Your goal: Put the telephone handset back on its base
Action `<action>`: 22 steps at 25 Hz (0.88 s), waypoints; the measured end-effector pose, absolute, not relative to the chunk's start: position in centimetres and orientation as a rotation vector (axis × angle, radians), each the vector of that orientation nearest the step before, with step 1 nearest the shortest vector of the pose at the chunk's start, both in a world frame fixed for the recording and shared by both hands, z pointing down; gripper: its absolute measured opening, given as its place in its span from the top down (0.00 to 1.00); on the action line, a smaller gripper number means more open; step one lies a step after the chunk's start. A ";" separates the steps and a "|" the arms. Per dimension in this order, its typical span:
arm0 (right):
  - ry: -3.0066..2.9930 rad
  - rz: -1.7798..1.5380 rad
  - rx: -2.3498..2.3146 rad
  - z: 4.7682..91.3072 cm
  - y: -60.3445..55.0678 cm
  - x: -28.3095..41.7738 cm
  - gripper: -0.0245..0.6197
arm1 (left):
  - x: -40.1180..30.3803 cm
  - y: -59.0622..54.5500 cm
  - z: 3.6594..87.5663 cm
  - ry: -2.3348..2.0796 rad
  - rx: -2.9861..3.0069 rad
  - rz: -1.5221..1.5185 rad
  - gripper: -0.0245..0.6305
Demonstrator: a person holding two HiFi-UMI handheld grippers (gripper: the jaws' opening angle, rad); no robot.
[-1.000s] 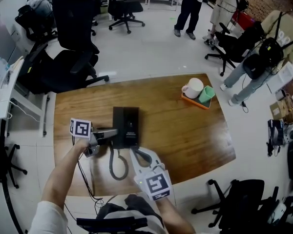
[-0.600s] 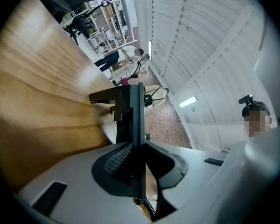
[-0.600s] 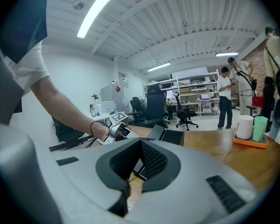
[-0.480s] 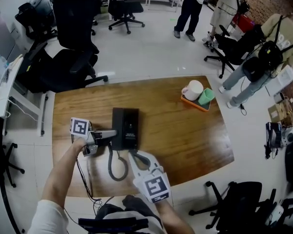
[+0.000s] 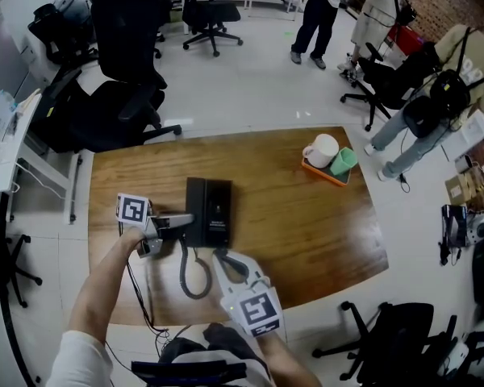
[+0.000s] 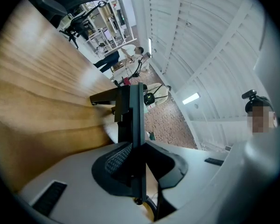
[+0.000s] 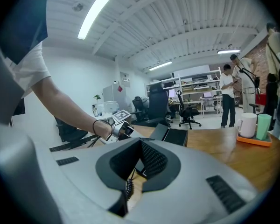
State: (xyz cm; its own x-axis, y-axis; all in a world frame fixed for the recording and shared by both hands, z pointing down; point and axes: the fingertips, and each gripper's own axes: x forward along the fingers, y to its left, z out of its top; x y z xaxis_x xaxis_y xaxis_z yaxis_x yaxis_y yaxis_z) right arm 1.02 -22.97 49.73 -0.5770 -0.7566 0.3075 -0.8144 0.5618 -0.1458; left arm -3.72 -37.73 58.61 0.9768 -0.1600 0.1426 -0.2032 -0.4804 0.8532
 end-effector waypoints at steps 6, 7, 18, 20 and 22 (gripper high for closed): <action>-2.591 0.366 1.278 50.2 -23.2 0.6 0.95 | -3.2 -37.6 58.5 -0.256 2.098 0.087 0.85; -2.593 0.365 1.273 50.3 -23.2 0.5 0.95 | -3.3 -37.6 58.6 -0.264 2.090 0.089 0.85; -2.596 0.411 1.298 49.7 -23.2 0.8 0.95 | -3.7 -37.9 59.3 -0.300 2.010 0.079 0.85; -2.600 0.399 1.284 49.8 -23.2 0.7 0.95 | -3.5 -37.7 59.2 -0.290 2.010 0.081 0.85; -2.600 0.376 1.260 50.3 -23.1 0.8 0.95 | -3.3 -37.6 59.1 -0.267 2.045 0.084 0.85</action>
State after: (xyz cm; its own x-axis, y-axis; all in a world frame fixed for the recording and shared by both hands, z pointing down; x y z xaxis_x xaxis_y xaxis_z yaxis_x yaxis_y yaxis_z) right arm 0.80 -23.10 50.26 -0.6050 -0.7327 0.3116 -0.7910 0.5980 -0.1295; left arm -3.31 -37.58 59.09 0.9729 -0.1530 0.1732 -0.2246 -0.4488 0.8649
